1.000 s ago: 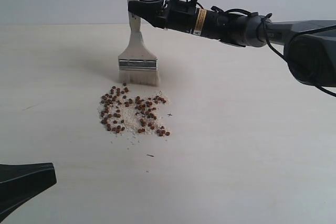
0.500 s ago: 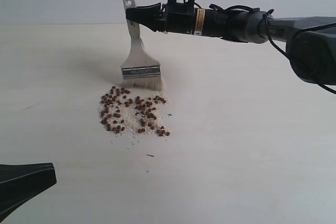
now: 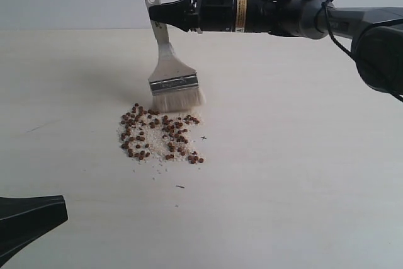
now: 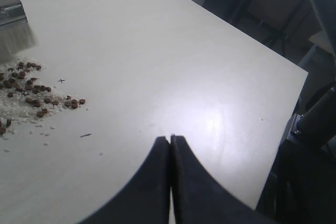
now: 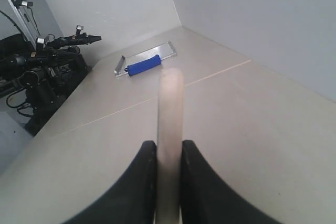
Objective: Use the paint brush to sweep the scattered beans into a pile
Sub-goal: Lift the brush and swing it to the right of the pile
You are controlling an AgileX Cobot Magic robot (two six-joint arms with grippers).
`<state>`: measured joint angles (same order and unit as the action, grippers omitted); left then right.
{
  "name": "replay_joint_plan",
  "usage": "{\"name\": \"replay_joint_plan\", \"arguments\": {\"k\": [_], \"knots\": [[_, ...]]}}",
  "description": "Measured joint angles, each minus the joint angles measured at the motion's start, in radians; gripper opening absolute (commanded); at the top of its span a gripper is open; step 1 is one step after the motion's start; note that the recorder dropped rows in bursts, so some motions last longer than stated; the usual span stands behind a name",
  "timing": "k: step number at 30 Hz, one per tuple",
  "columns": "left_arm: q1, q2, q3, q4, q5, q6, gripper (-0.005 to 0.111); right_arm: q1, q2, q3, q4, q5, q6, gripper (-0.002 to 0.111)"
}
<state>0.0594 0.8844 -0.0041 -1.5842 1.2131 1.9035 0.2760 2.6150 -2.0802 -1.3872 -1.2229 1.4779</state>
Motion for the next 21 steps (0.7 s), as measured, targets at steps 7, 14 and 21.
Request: {"name": "replay_joint_plan", "arguments": {"k": [7,14,21], "knots": [[0.0,0.0,0.0,0.0,0.0,0.0,0.0,0.0,-0.011,0.0,0.067,0.002,-0.077,0.0],[0.0,0.0,0.0,0.0,0.0,0.0,0.0,-0.025,-0.015,0.0,0.09,0.002,-0.098,0.0],[0.0,0.0,0.0,0.0,0.0,0.0,0.0,-0.116,-0.039,0.0,0.092,0.004,-0.056,0.0]]}}
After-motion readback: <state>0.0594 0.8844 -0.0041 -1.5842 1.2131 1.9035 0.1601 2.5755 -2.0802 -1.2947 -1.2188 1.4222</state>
